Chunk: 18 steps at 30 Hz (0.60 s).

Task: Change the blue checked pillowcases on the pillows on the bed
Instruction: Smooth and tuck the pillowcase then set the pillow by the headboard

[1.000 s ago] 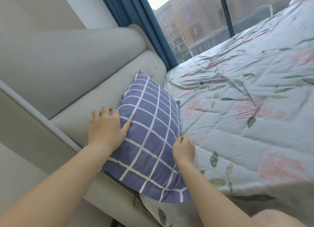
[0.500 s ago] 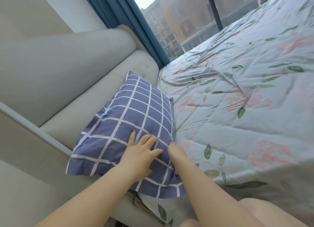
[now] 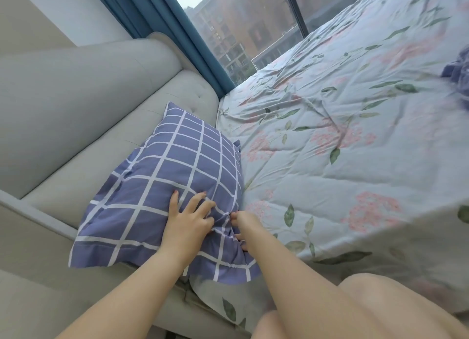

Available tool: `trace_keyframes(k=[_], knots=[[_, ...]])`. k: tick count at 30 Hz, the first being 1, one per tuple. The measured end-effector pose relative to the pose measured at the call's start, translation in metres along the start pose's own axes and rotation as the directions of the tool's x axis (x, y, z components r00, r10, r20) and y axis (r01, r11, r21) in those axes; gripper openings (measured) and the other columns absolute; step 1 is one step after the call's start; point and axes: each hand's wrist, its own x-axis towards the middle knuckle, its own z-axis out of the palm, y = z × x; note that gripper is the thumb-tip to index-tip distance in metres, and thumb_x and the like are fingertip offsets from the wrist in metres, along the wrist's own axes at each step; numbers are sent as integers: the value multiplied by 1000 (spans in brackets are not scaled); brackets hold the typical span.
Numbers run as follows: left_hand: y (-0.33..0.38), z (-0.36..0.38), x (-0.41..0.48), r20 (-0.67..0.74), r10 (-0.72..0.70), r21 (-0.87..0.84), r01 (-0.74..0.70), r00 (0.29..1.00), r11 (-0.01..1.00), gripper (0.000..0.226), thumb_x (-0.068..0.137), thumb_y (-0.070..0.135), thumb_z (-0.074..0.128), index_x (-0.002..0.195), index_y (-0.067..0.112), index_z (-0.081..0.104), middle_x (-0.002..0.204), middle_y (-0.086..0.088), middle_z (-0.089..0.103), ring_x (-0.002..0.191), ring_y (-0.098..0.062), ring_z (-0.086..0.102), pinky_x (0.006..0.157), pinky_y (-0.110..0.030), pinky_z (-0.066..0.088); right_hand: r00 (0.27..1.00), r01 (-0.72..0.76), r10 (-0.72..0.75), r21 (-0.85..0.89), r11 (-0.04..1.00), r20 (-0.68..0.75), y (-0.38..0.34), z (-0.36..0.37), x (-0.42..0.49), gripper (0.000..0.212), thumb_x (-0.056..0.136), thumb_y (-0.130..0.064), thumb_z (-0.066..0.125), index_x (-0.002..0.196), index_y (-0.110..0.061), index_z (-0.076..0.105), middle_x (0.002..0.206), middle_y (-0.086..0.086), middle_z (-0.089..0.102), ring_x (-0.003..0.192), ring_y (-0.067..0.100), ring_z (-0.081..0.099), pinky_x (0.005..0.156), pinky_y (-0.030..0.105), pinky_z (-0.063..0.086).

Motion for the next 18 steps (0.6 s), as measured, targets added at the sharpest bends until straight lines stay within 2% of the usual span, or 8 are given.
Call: trace_keyframes(k=[1,3,5,6,10,13,18], knots=[[-1,0,1,-58,-2,-13,2,998,1000,29,53,20,94,67,23,70,118,1,63,126,-27,48,103,-70,24,999,-30,30,0,1000,-14,0,3,0,37,101,-23,41,133,-7,52,139,9,52,104,22,48,81,27,44],[-6,-2,1,-178,-17,-48,9,984,999,28,59,17,92,69,20,67,116,0,64,123,-27,53,106,-68,24,997,-14,21,105,994,-68,7,6,20,42,97,-39,38,124,-10,53,137,8,55,110,27,53,93,31,44],[-11,-5,0,-272,-29,-80,7,962,997,25,65,18,90,69,18,65,115,0,66,121,-27,58,106,-67,26,994,13,10,203,979,-110,12,8,34,65,90,-57,31,132,-11,51,136,10,55,119,32,54,104,42,43],[-13,-7,-1,-303,-36,-96,6,952,995,24,67,18,88,69,17,64,115,-1,66,120,-28,59,106,-66,28,992,23,5,220,975,-128,14,8,28,70,91,-60,28,137,-10,48,139,12,53,123,34,52,107,45,41],[-16,-12,-2,-339,-102,-155,51,935,987,18,73,19,85,72,15,67,115,-3,65,119,-31,58,104,-66,34,988,50,-29,138,989,-152,8,11,4,64,104,-49,21,145,-2,39,150,16,41,136,35,40,114,42,30],[-21,-14,1,-344,-158,-187,97,926,978,18,74,18,84,74,12,67,115,-5,64,116,-36,57,98,-70,38,985,74,-60,79,994,-163,12,14,-8,61,106,-43,19,147,-1,35,154,18,34,141,35,32,116,39,24],[-25,-16,3,-371,-138,-175,76,918,982,17,76,20,82,73,12,67,116,-6,63,118,-36,55,98,-73,35,993,73,-64,86,994,-99,21,27,-9,56,107,-40,14,153,-10,24,158,14,26,144,31,26,117,37,20]])
